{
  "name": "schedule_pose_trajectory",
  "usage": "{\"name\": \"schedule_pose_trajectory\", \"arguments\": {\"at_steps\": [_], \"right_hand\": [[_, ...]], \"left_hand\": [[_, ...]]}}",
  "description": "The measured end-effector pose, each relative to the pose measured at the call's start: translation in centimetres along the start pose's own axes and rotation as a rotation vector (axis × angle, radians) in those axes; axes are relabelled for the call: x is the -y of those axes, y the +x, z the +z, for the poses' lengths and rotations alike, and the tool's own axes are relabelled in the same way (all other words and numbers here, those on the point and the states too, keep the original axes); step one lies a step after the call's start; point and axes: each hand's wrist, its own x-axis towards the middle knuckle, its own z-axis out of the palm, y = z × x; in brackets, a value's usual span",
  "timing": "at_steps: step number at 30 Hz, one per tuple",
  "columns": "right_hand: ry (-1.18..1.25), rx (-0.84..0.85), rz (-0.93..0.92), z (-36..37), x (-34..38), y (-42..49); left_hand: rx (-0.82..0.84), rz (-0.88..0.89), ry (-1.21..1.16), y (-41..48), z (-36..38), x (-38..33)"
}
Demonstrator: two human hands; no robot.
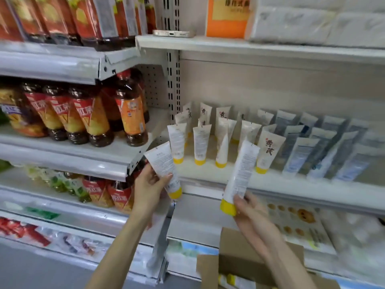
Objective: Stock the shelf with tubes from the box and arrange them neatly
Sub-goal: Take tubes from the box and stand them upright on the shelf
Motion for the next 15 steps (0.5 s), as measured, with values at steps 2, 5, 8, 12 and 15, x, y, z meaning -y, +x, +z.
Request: {"name": "schedule_pose_trajectory", "arguments": {"at_steps": [2,5,8,12,15], "right_hand": [[-0.329,-0.024,-0.101,0.7,-0.4,2.4],[-0.525,-0.119,-0.203,1.4,-1.1,6.1],[-0.568,-0.188,-0.254,2.4,-2.0,9.2],[-0.687,-0.263,-0.306,3.0,-3.1,12.8],[-0.752,-0.309,-0.304,3.3,-3.9,14.2]], "left_hand": [[0.013,0.034,0.014,2.2,-0.2,-0.1],[0.012,0.065,0.006,4.9,-0.2,0.3],[0.031,0.064,0.008,7.0,-0.1,1.2],[0.064,0.067,0.037,8.8,0.0,1.9],[0.094,0.057,0.053,9.6,0.3,2.3]]}}
